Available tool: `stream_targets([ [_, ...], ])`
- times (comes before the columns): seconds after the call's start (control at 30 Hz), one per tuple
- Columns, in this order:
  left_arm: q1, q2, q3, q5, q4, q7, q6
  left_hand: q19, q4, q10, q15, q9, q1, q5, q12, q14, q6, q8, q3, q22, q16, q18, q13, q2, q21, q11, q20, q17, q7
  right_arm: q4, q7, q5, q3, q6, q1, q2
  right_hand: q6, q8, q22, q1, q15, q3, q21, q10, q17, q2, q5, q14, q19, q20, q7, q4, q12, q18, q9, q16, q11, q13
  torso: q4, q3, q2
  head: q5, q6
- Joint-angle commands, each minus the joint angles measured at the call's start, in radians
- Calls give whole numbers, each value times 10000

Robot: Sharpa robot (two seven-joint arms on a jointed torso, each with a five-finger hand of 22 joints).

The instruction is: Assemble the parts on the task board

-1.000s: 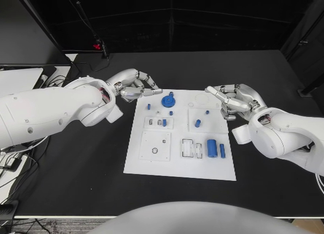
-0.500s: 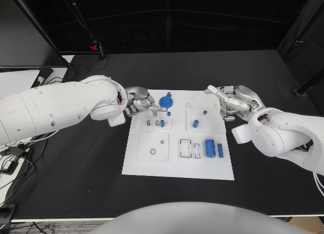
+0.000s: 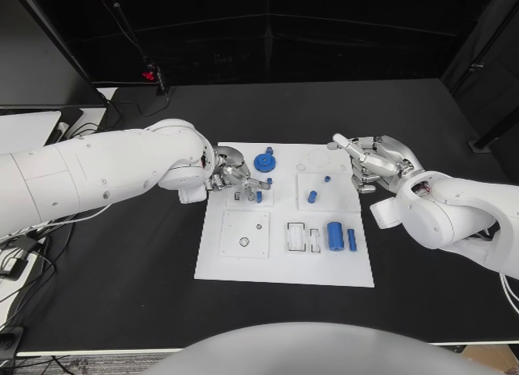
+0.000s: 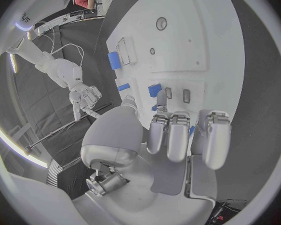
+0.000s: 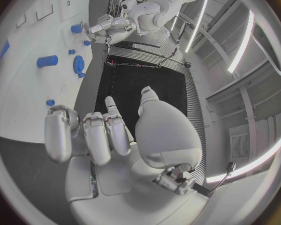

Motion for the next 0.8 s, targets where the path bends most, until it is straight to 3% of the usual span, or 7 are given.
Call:
stream_targets([
  [0.03,-1,141,9,-264,-75,-639,362,1042,14,1044,-119,76,4,-18,34,1035,153,-42,-47,2628,8,-64,2630,167,31,-106,-77,2629,-64,19,26,48,-1,96,-1,-1,-79,83,2031,-76,77,-80,2,1058,2633,-4,-39,1039,-20,71,225,4,25,58,9,24,52,2633,7,3,-3,3,-8],
  [0.27,-11,263,9,-417,-201,-880,656,1042,17,1044,-199,208,-88,-100,34,1035,381,-306,-135,2628,8,-64,2630,484,31,-183,-162,2629,-136,57,8,48,-4,96,-10,-27,-101,139,2034,-142,82,-111,7,1058,2633,32,-52,1039,-14,82,227,5,25,58,8,24,55,2633,6,8,0,14,-45],
  [0.37,-13,319,9,-438,-273,-847,810,1042,7,1044,-241,353,-12,-615,34,1035,498,-462,-162,2628,8,-64,2630,757,31,-220,-209,2629,-171,58,-10,48,-5,97,-11,-34,-108,154,2040,-155,82,-117,22,1058,2633,43,-52,1039,-1,84,227,4,25,54,8,24,55,2633,8,6,0,-6,-74],
  [0.5,-15,385,9,-449,-362,-719,895,1042,9,1044,-256,455,23,-821,34,1035,544,-543,-209,2628,8,-64,2630,877,31,-231,-230,2629,-182,16,-32,47,-6,176,-12,-27,-117,167,2034,-165,82,-123,9,1058,2633,51,-51,1039,-12,87,227,2,25,59,6,24,55,2633,1,-4,2,-21,-101],
  [0.67,-15,453,9,-454,-490,-423,842,1042,2,1044,-350,1135,152,-897,34,1035,721,-63,-322,2628,8,-64,2630,1073,31,-339,-298,2629,-314,-28,-28,47,-7,288,-14,-24,-121,172,2016,-167,82,-126,-35,1058,2633,52,-51,1039,-53,87,228,-1,25,73,6,24,55,2633,-1,5,2,-78,-123],
  [0.8,-15,497,9,-455,-574,-217,925,1042,7,1044,-391,1387,117,-1121,34,1035,707,-43,-452,2628,8,-64,2630,1152,31,-378,-343,2629,-346,-55,-66,47,-8,291,-14,-17,-127,179,2015,-167,82,-132,-36,1058,2633,49,-53,1039,-54,88,228,-5,25,74,5,24,54,2633,-5,-3,-2,-85,-151],
])
